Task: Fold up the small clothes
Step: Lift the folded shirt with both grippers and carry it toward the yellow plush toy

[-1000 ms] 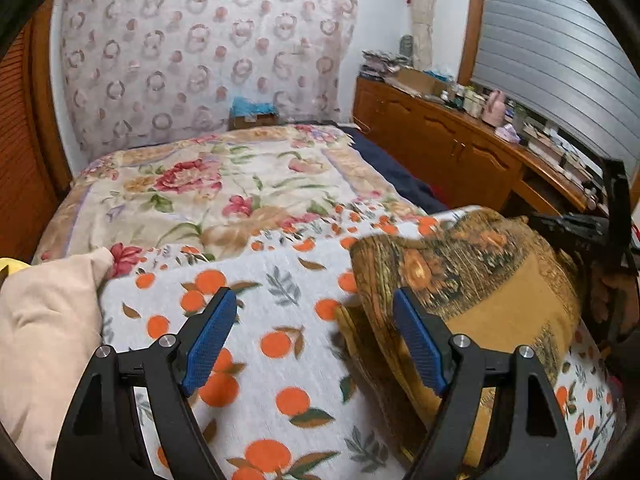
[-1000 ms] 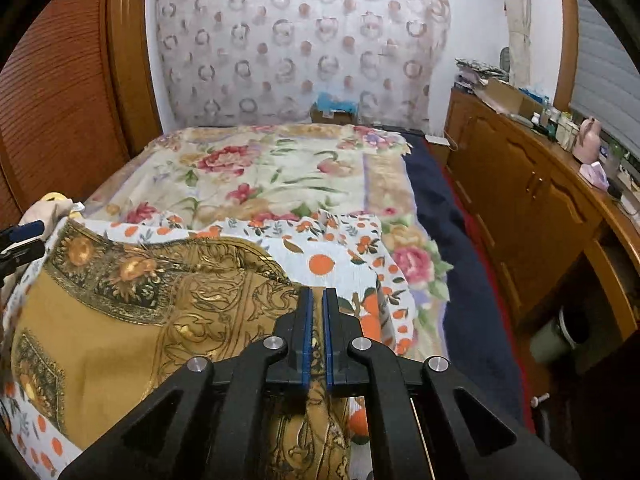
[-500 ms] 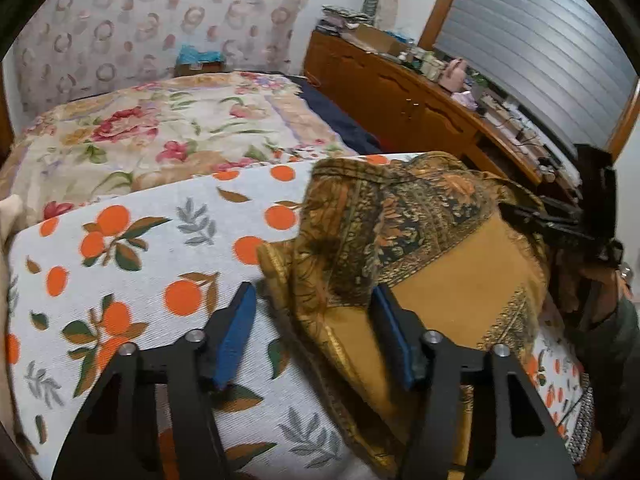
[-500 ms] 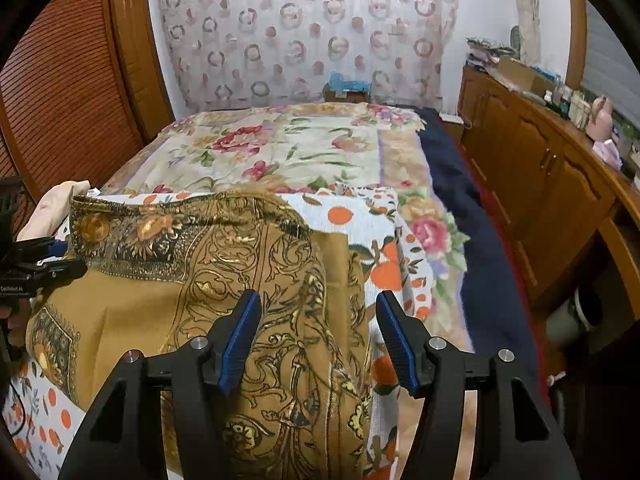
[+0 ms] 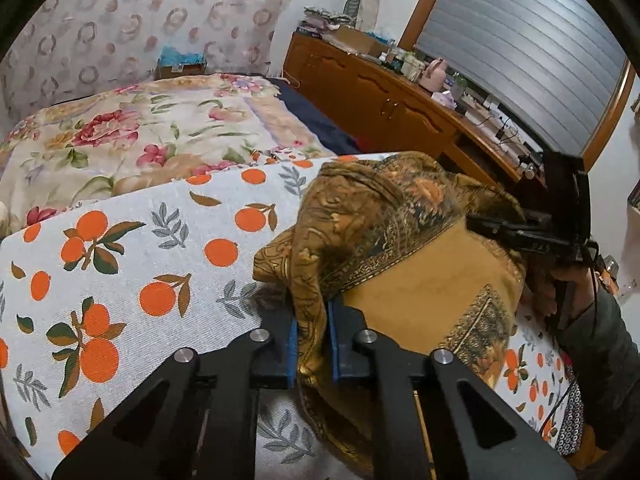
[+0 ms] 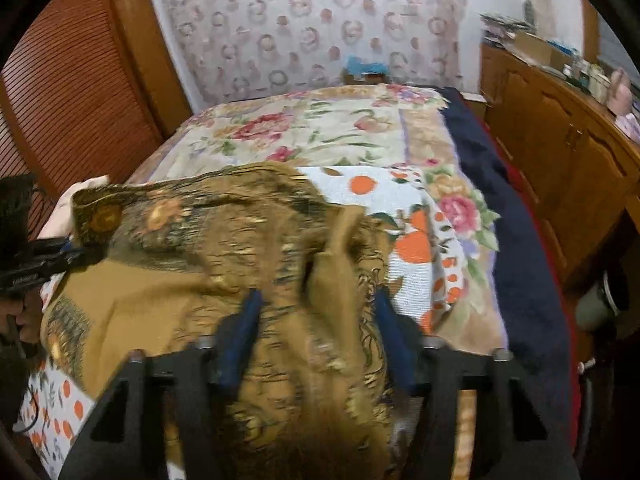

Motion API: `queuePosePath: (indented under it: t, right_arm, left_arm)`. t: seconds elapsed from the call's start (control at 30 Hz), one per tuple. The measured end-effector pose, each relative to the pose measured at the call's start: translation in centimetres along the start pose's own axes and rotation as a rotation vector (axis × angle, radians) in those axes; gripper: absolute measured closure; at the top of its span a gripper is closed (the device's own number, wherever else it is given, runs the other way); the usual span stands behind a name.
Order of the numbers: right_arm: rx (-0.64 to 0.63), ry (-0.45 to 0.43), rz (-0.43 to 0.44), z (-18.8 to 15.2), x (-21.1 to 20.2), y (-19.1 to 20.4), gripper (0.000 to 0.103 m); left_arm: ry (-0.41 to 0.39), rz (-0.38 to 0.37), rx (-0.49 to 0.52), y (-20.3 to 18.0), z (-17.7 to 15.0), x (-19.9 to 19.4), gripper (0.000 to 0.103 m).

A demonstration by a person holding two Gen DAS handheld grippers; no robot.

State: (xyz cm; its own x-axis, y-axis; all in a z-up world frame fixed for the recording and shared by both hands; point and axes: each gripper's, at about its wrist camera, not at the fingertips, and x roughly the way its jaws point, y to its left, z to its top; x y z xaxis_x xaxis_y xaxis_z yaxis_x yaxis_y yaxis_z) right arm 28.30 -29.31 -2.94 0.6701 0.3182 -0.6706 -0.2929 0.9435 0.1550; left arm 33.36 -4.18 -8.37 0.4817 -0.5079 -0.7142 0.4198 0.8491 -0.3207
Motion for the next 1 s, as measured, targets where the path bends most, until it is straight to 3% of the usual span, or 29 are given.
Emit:
queuePosePath:
  t: [0.03, 0.13, 0.3, 0.57, 0.83, 1.0]
  right_arm:
    - [-0.007, -0.001, 0.013, -0.2, 0.1, 0.4, 0.081]
    - [-0.084, -0.033, -0.031, -0.5, -0.8, 2.2, 0.09]
    - [-0.165, -0.135, -0.066, 0.6, -4.1, 5.6, 0.091]
    - [-0.317, -0.237, 0.006, 4.5, -6.4, 13.7, 0.091]
    - [-0.529, -0.286, 0.125, 10.0, -3.0, 25.3, 0.091]
    - [-0.637, -0.305, 0.174, 13.2, 0.5, 34.0, 0.091]
  left_arm:
    - [-0.007, 0.002, 0.003, -0.1, -0.1, -0.2, 0.094]
    - [-0.052, -0.001, 0.016, -0.8, -0.1, -1.7, 0.094]
    - [-0.117, 0.029, 0.01, -0.8, -0.4, -5.3, 0.095]
    - [-0.291, 0.088, -0.062, 2.0, -2.7, -14.5, 0.095]
    - [-0.412, 0.287, -0.193, 8.1, -8.2, -22.2, 0.095]
    - [-0.482, 0.348, -0.314, 12.1, -11.8, -25.1, 0.095]
